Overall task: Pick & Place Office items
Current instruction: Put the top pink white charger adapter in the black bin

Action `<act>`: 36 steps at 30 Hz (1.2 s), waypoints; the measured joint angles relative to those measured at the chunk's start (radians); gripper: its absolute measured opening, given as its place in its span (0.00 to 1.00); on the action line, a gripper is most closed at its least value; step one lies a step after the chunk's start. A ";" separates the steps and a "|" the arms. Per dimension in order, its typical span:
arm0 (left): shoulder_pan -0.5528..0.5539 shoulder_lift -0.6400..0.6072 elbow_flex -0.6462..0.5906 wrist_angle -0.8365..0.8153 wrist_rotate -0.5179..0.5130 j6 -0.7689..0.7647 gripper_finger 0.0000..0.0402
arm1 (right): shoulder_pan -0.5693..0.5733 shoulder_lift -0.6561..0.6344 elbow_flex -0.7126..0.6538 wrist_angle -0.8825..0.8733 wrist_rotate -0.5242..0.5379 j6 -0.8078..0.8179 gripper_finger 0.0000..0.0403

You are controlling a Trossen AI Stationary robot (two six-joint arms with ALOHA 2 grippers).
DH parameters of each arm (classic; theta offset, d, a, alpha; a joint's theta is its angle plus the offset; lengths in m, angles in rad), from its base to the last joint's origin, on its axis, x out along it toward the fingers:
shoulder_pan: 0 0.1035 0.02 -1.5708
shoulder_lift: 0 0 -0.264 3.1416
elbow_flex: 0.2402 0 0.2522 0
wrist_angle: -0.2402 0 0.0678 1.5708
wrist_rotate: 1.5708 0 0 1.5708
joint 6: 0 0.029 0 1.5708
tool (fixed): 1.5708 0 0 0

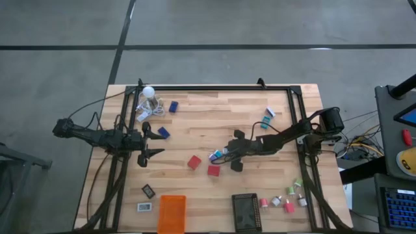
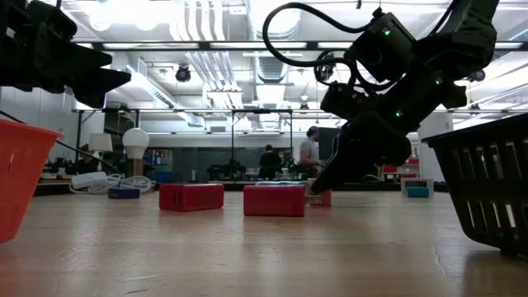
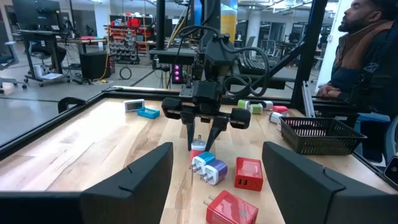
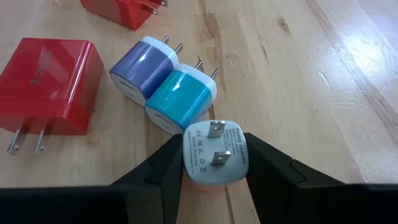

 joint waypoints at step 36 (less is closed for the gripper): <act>0.000 0.006 0.000 0.000 0.000 0.000 0.63 | 0.460 -0.513 0.235 -0.808 0.041 0.729 0.37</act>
